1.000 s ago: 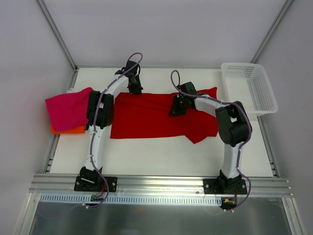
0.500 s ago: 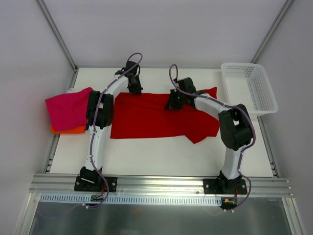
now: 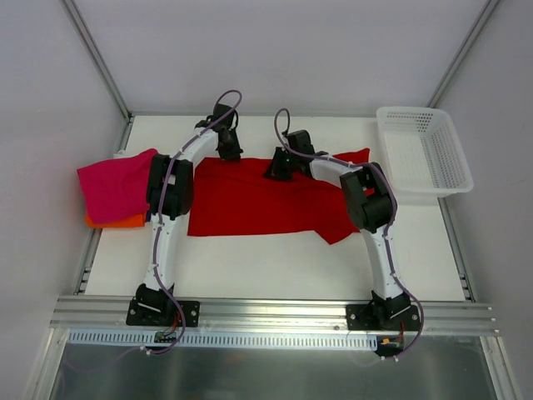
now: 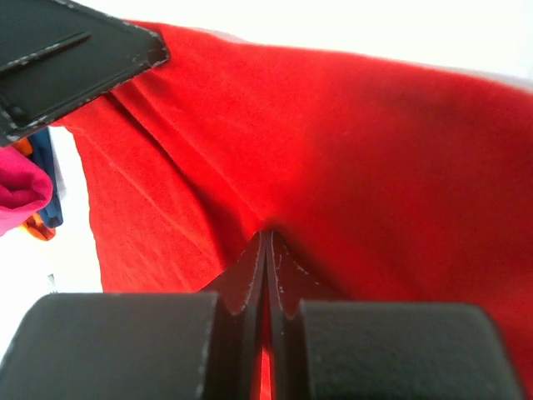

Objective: Fold and stack the t-shirts
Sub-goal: Fold the tshirt

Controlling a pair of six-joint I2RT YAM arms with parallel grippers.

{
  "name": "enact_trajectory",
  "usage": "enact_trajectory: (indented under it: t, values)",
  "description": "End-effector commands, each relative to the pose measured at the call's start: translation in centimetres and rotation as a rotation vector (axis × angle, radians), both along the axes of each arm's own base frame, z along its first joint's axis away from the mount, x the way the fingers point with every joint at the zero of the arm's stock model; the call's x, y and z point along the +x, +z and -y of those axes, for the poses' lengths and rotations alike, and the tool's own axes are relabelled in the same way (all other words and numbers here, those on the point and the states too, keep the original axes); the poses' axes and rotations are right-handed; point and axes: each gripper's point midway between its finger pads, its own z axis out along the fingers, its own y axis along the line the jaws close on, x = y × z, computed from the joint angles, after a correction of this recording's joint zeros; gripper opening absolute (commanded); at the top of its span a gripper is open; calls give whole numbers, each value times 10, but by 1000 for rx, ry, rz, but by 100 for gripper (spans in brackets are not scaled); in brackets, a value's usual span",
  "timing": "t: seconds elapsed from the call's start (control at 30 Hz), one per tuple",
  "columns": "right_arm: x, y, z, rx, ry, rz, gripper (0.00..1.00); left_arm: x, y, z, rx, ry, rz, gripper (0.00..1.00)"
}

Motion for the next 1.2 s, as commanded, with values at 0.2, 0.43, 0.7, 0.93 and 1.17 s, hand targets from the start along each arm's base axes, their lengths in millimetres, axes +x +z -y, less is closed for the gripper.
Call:
enact_trajectory:
  t: [0.2,0.43,0.7,0.93,1.17]
  values:
    - [-18,27,-15,68,33,57,0,-17,-3,-18,54,19,-57,0]
    - [-41,49,-9,78,55,68,1,-17,-4,-18,53,23,-61,0]
    - [-71,59,-4,70,91,85,0,-20,-4,-19,61,22,-64,0]
    - [-78,49,-2,55,74,104,1,-22,-5,-18,53,26,-69,0]
    - [-28,62,-31,109,34,180,1,-25,-5,-21,63,30,-73,0]
